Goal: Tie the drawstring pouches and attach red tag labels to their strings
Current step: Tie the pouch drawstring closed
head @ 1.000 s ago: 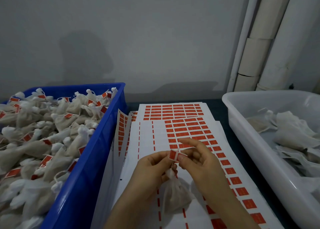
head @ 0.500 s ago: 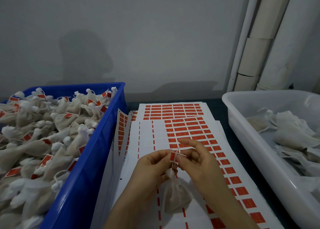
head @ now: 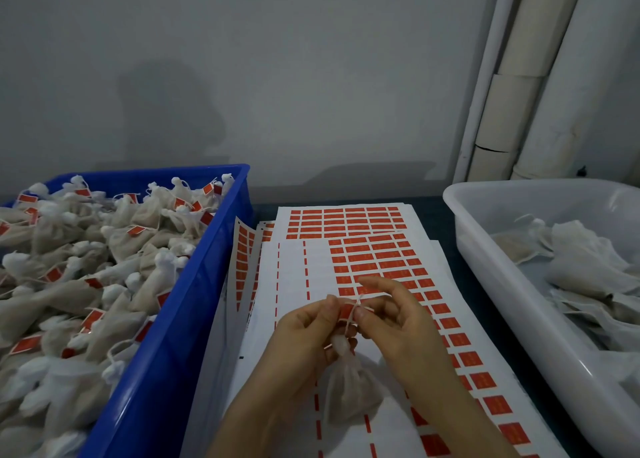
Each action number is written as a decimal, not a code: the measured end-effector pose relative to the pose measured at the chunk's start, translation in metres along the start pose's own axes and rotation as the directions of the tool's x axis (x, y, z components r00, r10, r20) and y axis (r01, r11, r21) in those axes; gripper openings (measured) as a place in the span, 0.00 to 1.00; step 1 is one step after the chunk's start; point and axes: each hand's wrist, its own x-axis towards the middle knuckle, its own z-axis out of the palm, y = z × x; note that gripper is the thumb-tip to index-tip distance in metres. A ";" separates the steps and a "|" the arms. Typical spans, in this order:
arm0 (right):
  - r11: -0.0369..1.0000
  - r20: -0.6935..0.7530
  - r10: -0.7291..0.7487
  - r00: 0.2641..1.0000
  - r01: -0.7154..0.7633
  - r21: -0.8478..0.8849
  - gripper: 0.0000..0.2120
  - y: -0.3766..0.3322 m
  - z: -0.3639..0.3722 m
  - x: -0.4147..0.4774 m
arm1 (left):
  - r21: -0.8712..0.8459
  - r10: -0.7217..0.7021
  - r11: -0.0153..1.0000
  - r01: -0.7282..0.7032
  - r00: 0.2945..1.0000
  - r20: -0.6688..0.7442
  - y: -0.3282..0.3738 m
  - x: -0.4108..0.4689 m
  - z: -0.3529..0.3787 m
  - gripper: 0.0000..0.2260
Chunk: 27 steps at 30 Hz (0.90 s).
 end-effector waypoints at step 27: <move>0.971 -0.065 -0.061 0.996 0.044 -0.234 0.07 -0.002 -0.004 0.002 | 0.221 0.242 0.954 -0.202 0.954 -0.174 0.002 0.000 0.005 0.08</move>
